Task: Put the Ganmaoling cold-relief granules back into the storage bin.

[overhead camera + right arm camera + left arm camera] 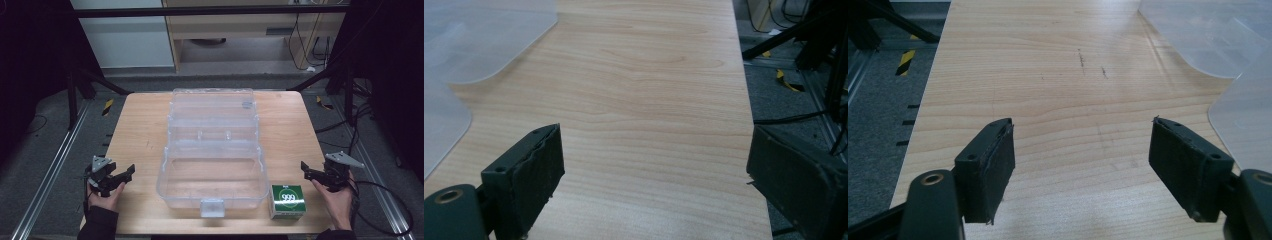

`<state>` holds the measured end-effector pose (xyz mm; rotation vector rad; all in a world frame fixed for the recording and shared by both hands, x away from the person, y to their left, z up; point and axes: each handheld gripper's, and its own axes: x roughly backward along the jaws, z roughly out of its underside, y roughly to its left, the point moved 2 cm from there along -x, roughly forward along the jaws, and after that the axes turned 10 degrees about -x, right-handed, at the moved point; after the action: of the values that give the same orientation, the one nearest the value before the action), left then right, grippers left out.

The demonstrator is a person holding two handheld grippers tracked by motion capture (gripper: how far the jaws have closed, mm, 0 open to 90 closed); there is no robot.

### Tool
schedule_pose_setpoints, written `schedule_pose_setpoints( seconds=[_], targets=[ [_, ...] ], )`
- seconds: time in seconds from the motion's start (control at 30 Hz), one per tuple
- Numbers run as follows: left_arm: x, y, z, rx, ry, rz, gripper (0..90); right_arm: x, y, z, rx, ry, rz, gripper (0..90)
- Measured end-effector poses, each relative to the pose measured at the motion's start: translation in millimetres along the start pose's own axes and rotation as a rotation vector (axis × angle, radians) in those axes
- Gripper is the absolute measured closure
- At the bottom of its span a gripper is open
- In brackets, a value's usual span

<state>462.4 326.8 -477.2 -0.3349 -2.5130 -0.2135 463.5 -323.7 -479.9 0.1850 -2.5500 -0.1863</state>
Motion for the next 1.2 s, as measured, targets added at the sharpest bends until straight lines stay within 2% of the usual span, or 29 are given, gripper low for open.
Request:
schedule_pose_setpoints(
  seconds=[0.13, 0.27, 0.37, 0.43, 0.53, 0.6, 0.7, 0.73, 0.87, 0.9, 0.97, 1.0, 1.2],
  targets=[
    [-0.1, 0.6, 0.0, 0.005, 0.004, 0.000, 29.1, 4.8, 0.6, 0.1, 0.020, -0.023, 0.003, 9.4],
    [0.9, 1.0, 0.0, 0.002, 0.005, -0.003, 32.0, 13.9, 1.4, -5.5, 0.032, -0.058, -0.018, 9.9],
    [1.1, 0.7, 0.7, -0.008, 0.014, -0.009, 33.6, 19.4, 4.5, -10.6, 0.042, -0.065, -0.034, 10.2],
    [0.7, 0.8, 1.0, -0.012, 0.016, -0.010, 34.0, 23.6, 8.0, -14.7, 0.073, -0.081, -0.036, 12.5],
    [-0.2, 0.6, 1.5, -0.012, 0.020, -0.009, 34.0, 26.5, 11.8, -18.1, 0.094, -0.089, -0.052, 13.4],
    [-1.6, -0.1, 2.0, -0.020, 0.027, -0.010, 33.3, 30.2, 18.3, -23.4, 0.111, -0.085, -0.080, 13.3],
    [-2.3, -0.3, 2.3, -0.025, 0.031, -0.013, 32.7, 31.8, 22.0, -26.7, 0.134, -0.088, -0.099, 13.3],
    [-3.0, -0.2, 2.5, -0.023, 0.033, -0.010, 31.6, 33.7, 27.8, -30.6, 0.157, -0.075, -0.127, 13.0],
    [-6.5, 0.3, 3.3, -0.025, 0.046, -0.010, 30.2, 34.6, 35.8, -35.0, 0.191, -0.047, -0.146, 11.1],
    [-7.4, 0.3, 3.9, -0.034, 0.054, -0.014, 29.8, 35.8, 42.4, -38.8, 0.211, -0.036, -0.170, 10.1],
    [-7.6, 0.3, 3.9, -0.035, 0.053, -0.012, 29.5, 36.7, 45.6, -40.5, 0.216, -0.031, -0.182, 9.8],
    [-8.2, -0.4, 3.8, -0.037, 0.055, -0.012, 28.5, 38.4, 52.0, -43.8, 0.233, -0.019, -0.205, 9.3],
    [-9.9, -2.0, 4.5, -0.061, 0.069, -0.004, 25.9, 42.8, 65.4, -53.2, 0.303, 0.006, -0.230, 8.7]
  ],
)
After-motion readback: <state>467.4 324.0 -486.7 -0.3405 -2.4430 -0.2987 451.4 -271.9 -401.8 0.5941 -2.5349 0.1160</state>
